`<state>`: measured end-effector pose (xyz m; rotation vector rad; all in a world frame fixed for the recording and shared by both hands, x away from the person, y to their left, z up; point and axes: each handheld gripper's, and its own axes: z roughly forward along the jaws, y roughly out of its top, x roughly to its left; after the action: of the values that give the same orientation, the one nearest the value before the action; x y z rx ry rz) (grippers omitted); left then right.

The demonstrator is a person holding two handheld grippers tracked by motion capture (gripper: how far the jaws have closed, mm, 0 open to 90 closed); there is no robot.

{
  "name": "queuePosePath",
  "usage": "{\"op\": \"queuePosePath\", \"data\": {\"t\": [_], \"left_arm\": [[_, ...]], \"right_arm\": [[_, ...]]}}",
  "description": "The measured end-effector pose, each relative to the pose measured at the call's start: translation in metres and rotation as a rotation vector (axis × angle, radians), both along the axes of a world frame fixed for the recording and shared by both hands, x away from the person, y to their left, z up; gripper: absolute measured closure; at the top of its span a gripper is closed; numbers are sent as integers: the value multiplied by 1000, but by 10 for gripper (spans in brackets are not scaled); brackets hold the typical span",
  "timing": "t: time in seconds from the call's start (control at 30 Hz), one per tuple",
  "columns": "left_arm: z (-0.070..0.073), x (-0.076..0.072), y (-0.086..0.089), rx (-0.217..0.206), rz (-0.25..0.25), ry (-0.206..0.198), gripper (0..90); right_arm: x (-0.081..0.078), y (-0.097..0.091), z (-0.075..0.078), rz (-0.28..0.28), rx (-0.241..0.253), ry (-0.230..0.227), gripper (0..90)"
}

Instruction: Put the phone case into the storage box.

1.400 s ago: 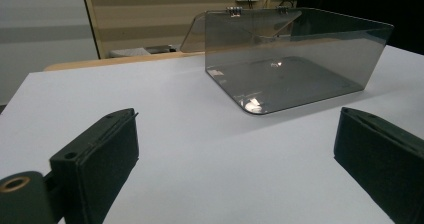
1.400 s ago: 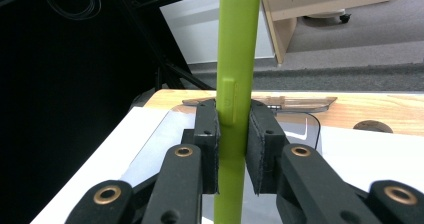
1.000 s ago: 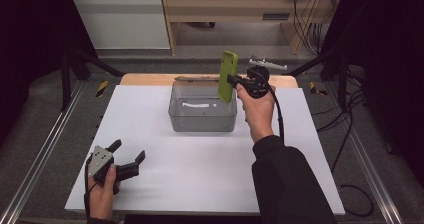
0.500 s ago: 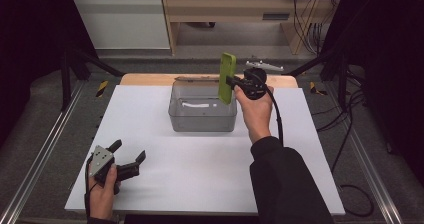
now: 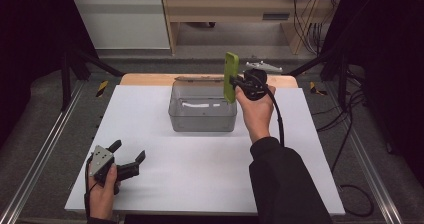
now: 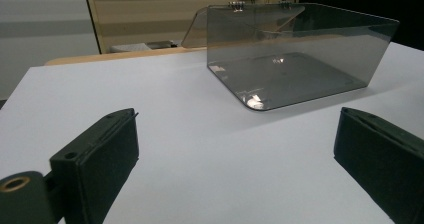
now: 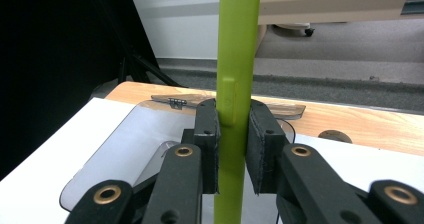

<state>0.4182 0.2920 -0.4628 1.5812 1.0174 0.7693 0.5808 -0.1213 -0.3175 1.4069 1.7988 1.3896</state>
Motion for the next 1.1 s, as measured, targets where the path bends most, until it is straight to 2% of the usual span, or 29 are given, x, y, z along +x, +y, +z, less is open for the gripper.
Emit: {"op": "queuePosePath", "data": {"t": [0.17,0.43,0.53,0.73,0.87,1.1], "left_arm": [[0,0,-1,5,6,-13,42],[0,0,2,7,14,-7,44],[0,0,1,10,12,-7,44],[0,0,1,7,10,-6,44],[0,0,0,10,7,-5,44],[-1,0,-1,10,1,-6,44]], "right_arm": [[1,2,-1,-10,-10,-2,772],[4,0,-12,-34,-17,34,772],[4,-3,-16,-38,-2,52,772],[6,-4,-18,-51,-18,61,772],[6,-3,-20,-61,-63,67,772],[7,0,-24,-78,-112,72,773]]}}
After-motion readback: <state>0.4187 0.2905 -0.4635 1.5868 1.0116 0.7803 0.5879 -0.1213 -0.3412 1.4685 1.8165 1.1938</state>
